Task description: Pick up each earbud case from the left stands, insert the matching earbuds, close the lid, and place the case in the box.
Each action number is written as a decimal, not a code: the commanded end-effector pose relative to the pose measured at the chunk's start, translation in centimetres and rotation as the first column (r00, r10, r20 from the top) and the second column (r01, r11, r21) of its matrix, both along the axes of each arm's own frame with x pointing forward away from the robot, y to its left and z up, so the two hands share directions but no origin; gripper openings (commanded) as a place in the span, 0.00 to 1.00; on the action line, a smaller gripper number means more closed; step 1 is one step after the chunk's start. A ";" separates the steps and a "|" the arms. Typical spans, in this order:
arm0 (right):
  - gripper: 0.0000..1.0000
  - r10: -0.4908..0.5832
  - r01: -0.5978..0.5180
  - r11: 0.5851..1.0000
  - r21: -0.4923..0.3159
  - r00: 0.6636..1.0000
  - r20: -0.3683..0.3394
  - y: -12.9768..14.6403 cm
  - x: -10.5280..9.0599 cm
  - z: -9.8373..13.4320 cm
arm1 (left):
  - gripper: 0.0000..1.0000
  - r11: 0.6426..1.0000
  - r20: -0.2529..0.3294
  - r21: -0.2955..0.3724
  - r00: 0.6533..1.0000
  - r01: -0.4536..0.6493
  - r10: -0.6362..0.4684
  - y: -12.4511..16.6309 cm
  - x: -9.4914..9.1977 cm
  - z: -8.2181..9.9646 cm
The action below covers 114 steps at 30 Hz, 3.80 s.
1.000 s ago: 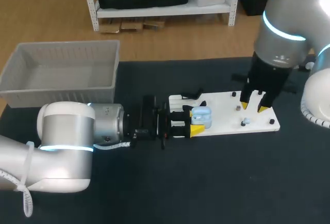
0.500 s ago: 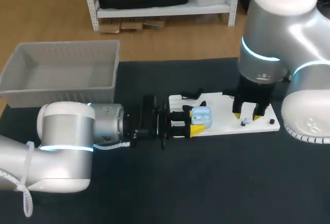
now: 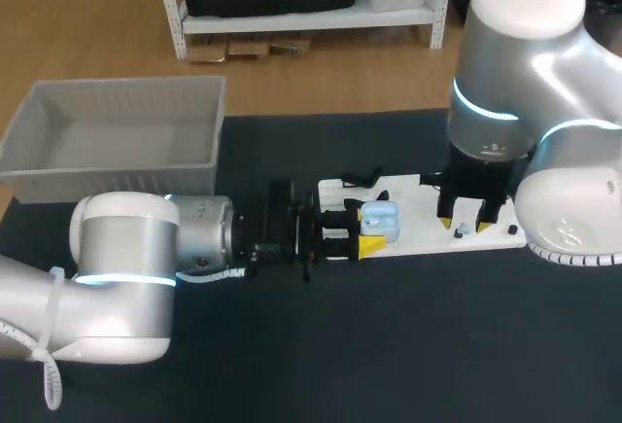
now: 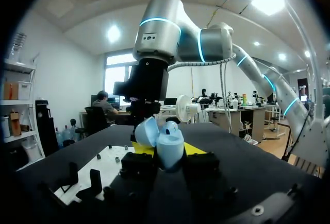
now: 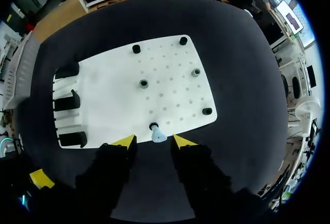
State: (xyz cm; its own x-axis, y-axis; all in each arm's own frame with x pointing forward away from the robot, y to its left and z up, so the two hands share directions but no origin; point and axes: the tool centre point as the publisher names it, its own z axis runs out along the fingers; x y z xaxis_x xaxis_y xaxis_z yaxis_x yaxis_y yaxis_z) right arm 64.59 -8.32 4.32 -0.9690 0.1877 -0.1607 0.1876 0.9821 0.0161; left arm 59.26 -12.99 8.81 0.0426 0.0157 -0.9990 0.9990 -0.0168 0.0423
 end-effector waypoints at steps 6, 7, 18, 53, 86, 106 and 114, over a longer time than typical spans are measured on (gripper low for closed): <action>0.39 -0.003 0.003 1.000 0.019 1.000 -0.005 -0.3 0.3 -0.8 | 0.00 1.000 -0.001 -0.002 1.000 0.002 -0.002 0.0 0.1 0.0; 0.39 -0.003 0.003 1.000 0.020 1.000 -0.006 -0.4 0.3 -0.9 | 0.00 1.000 -0.001 -0.002 1.000 0.002 -0.002 0.0 0.1 0.0; 0.33 -0.004 0.005 1.000 0.020 1.000 -0.010 -0.6 0.4 -1.4 | 0.00 1.000 -0.001 -0.002 1.000 0.002 -0.002 0.0 0.1 0.0; 0.00 -0.023 0.023 0.999 0.024 1.000 -0.019 -0.4 0.6 -1.6 | 0.00 1.000 -0.001 -0.002 1.000 0.002 -0.002 0.0 0.1 0.0; 0.00 0.151 -0.150 0.983 -0.104 0.989 -0.003 1.5 -5.2 11.3 | 0.00 1.000 -0.001 -0.002 1.000 0.002 -0.002 0.0 0.1 0.0; 0.00 0.327 -0.324 0.936 -0.136 0.945 0.002 6.6 -8.1 14.1 | 0.00 1.000 -0.001 -0.002 1.000 0.002 -0.002 0.0 0.1 0.0; 0.00 0.327 -0.324 0.936 -0.136 0.945 0.002 6.6 -8.1 14.1 | 0.00 1.000 -0.001 -0.002 1.000 0.002 -0.002 0.0 0.1 0.0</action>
State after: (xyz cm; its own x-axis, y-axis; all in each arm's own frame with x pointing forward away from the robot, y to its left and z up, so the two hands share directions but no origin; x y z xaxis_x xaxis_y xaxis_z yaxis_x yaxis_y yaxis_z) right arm 56.49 -1.73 18.39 -0.9689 -0.1626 -0.1864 -0.1427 0.9830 -0.1154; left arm 59.26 -12.99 8.81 0.0425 0.0157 -0.9990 0.9990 -0.0168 0.0423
